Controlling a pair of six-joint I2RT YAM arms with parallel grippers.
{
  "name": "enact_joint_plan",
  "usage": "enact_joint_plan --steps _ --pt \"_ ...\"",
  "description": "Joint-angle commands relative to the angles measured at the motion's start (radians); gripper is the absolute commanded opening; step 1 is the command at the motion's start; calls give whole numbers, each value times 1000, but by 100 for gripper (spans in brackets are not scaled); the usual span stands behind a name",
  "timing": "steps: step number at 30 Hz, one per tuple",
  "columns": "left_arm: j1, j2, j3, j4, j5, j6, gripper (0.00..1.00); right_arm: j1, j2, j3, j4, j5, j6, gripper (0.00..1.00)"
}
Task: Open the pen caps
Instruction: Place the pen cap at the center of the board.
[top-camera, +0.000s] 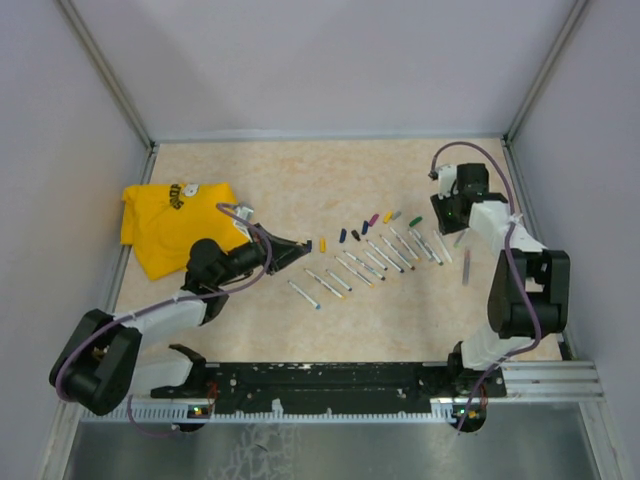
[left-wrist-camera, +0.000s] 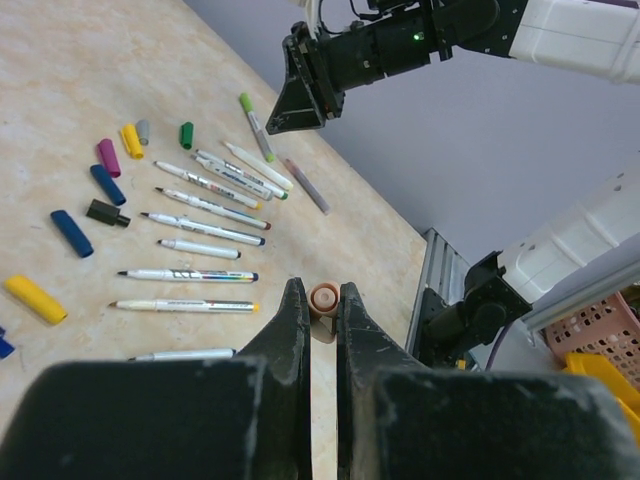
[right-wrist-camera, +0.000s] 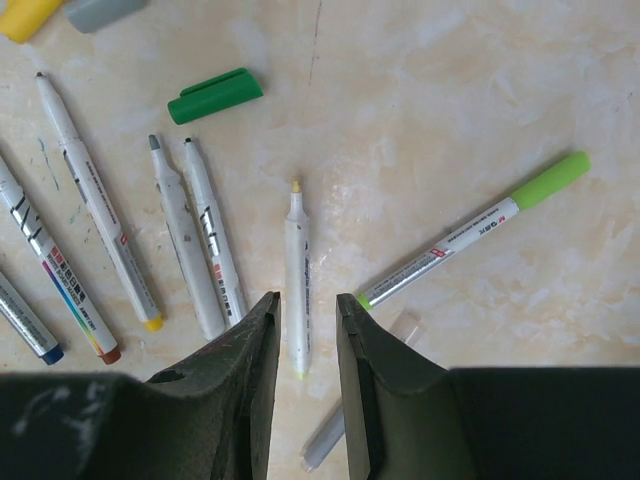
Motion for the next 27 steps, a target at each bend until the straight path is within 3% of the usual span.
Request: enact_joint_plan --steps 1,17,22,27 --pt "-60 35 58 40 -32 29 0 -7 -60 8 41 -26 -3 29" --pt "-282 327 277 45 -101 92 0 -43 -123 -4 61 -83 3 29" --pt "-325 482 443 9 -102 121 0 -78 -133 -5 67 -126 22 29" --pt "-334 682 708 -128 -114 169 0 -121 -160 -15 95 -131 41 29"
